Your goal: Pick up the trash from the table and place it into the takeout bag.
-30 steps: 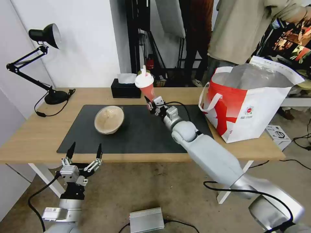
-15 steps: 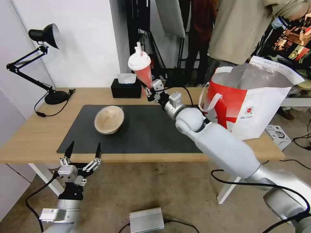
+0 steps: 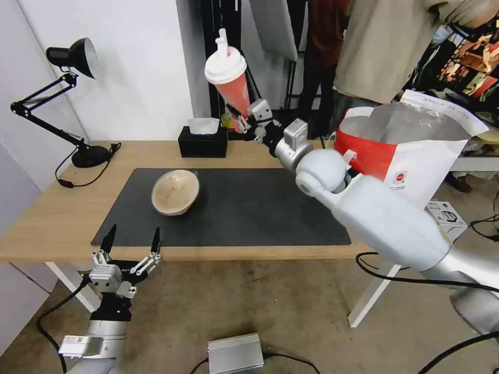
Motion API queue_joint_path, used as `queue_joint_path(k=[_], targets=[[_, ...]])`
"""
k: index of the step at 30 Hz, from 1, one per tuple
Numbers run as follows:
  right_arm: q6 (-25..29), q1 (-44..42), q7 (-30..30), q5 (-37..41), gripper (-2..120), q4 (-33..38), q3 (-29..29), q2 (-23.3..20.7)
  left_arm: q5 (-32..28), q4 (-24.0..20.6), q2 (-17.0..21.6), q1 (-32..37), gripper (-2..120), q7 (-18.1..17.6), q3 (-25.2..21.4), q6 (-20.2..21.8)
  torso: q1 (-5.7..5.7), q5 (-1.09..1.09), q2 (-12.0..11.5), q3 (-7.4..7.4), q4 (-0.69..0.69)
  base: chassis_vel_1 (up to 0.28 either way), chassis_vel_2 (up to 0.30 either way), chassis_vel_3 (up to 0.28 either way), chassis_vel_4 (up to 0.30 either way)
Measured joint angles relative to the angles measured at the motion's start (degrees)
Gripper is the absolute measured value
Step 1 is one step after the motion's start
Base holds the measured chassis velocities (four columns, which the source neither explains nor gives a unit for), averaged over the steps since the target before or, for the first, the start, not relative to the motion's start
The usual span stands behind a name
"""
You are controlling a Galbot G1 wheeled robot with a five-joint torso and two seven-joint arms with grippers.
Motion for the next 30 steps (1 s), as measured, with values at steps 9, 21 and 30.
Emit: queue_joint_path(k=[9,21,30], targets=[[-0.9,2.8,-1.4,0.5,8,2.3,0.5,-5.0,0.3,-0.5,0.2,0.6,100,0.0,0.1,0.0,0.0,0.0,0.0,0.0,0.0,0.0,0.0,0.0,0.0],[-3.0,4.6,-2.9,0.7,8,4.4,1.7,-10.0,0.2,-0.7,0.5,1.1,100,0.0,-0.1,-0.7,0.0,0.0,0.0,0.0,0.0,0.0,0.0,0.0,0.0],[-3.7,4.7,-4.2,0.8,8,5.0,2.8,-12.4,0.0,-0.2,0.8,0.7,100,0.1,0.2,-0.8,0.0,0.0,0.0,0.0,0.0,0.0,0.0,0.0,0.0]])
